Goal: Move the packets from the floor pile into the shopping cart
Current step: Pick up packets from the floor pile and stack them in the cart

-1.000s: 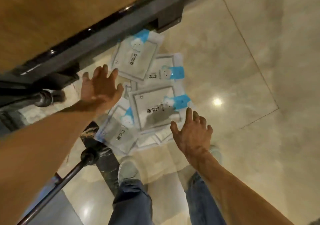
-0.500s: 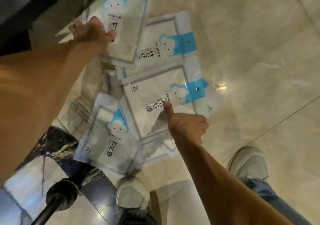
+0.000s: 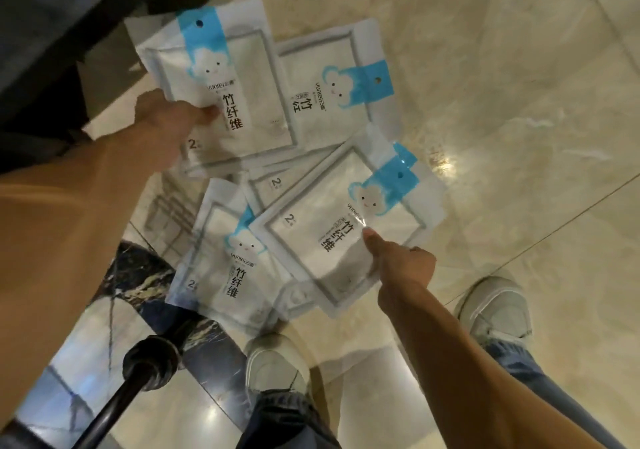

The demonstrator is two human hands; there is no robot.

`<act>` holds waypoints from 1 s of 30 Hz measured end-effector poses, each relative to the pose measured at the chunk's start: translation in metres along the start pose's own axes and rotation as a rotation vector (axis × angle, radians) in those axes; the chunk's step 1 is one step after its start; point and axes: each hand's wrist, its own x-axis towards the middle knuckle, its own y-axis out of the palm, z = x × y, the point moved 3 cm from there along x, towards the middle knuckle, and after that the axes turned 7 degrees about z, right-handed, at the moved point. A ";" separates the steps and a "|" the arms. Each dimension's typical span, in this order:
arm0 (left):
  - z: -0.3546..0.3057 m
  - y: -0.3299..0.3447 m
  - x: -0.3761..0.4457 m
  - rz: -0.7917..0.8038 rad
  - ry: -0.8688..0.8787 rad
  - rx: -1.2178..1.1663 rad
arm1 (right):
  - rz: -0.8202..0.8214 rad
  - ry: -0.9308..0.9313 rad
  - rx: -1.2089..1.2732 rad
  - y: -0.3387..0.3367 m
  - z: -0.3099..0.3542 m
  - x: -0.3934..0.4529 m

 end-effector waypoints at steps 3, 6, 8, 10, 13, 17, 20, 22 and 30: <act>0.016 0.009 -0.036 -0.026 -0.082 0.058 | 0.081 -0.012 0.100 -0.024 -0.003 -0.007; 0.021 0.004 -0.062 -0.019 -0.019 0.040 | 0.157 -0.063 0.151 -0.047 0.001 -0.019; 0.019 0.000 -0.082 -0.007 0.010 0.055 | 0.201 -0.102 0.160 -0.059 0.013 -0.033; 0.016 -0.004 -0.108 0.020 0.006 0.041 | 0.257 -0.132 0.170 -0.069 0.030 -0.052; -0.005 -0.015 -0.152 0.066 -0.027 -0.024 | 0.344 -0.159 0.112 -0.079 0.065 -0.087; -0.042 -0.044 -0.208 0.086 -0.007 -0.070 | 0.438 -0.211 -0.022 -0.095 0.118 -0.139; -0.081 -0.070 -0.252 0.089 0.010 -0.127 | 0.499 -0.263 -0.088 -0.109 0.167 -0.191; -0.110 -0.088 -0.291 0.136 0.008 -0.156 | 0.536 -0.325 -0.152 -0.121 0.201 -0.235; -0.255 -0.149 -0.481 0.253 0.102 -0.275 | 0.537 -0.528 -0.348 -0.197 0.334 -0.450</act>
